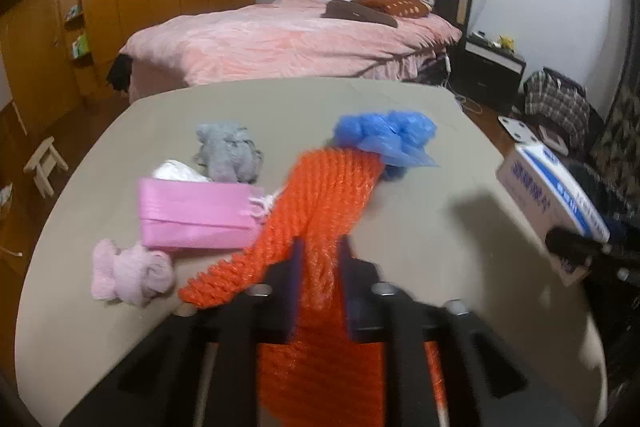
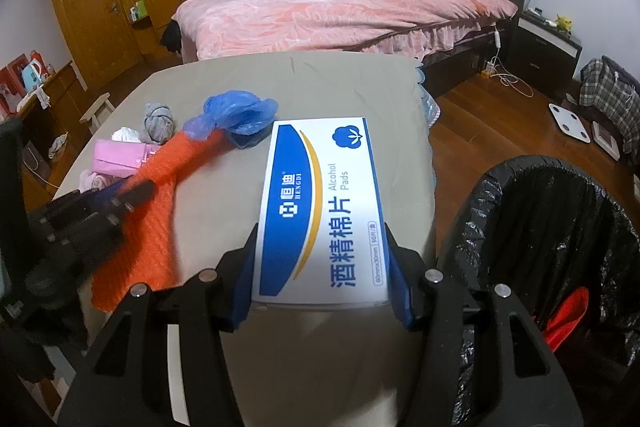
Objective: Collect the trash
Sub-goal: 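Lift the orange mesh net with the left gripper while the right gripper holds the box, then carry the box and orange net over the bin and release both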
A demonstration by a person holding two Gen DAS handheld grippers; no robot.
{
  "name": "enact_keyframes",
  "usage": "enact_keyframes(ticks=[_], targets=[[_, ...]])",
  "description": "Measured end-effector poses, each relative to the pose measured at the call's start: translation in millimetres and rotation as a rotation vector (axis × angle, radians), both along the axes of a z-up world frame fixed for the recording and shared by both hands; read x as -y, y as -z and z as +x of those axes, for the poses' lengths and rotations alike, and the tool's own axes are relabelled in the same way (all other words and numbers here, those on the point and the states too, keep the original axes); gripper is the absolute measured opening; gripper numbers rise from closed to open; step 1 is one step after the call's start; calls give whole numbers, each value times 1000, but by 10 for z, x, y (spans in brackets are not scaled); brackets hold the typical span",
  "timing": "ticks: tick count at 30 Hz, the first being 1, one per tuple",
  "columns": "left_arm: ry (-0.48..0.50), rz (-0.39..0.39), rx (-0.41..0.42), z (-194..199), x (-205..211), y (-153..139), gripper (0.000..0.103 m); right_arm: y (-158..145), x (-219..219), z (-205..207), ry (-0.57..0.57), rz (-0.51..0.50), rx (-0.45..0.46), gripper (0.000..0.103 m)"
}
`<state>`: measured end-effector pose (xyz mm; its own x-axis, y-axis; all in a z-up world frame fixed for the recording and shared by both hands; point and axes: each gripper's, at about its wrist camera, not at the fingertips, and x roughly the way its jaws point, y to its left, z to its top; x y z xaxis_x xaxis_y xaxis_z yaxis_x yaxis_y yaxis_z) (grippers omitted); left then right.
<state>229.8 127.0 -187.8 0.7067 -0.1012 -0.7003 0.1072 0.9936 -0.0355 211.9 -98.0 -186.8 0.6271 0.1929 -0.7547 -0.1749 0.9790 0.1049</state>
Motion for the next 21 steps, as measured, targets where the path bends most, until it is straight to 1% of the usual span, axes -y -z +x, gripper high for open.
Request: enact_keyframes(ticks=[3, 6, 9, 14, 19, 21], targets=[[-7, -47, 20, -7, -78, -130, 12, 1, -1, 4, 2, 2, 1, 53], [-7, -56, 42, -29, -102, -247, 12, -18, 12, -17, 5, 8, 9, 53], [-6, -59, 75, -102, -86, -388, 11, -102, 26, -68, 3, 10, 30, 53], [-4, -45, 130, -267, -12, -672, 11, -348, 108, -185, 10, 27, 84, 53], [15, -29, 156, -424, 142, -858, 11, -604, 219, -343, 23, 42, 136, 53], [29, -37, 164, -503, 234, -943, 11, -707, 279, -414, 28, 43, 155, 53]])
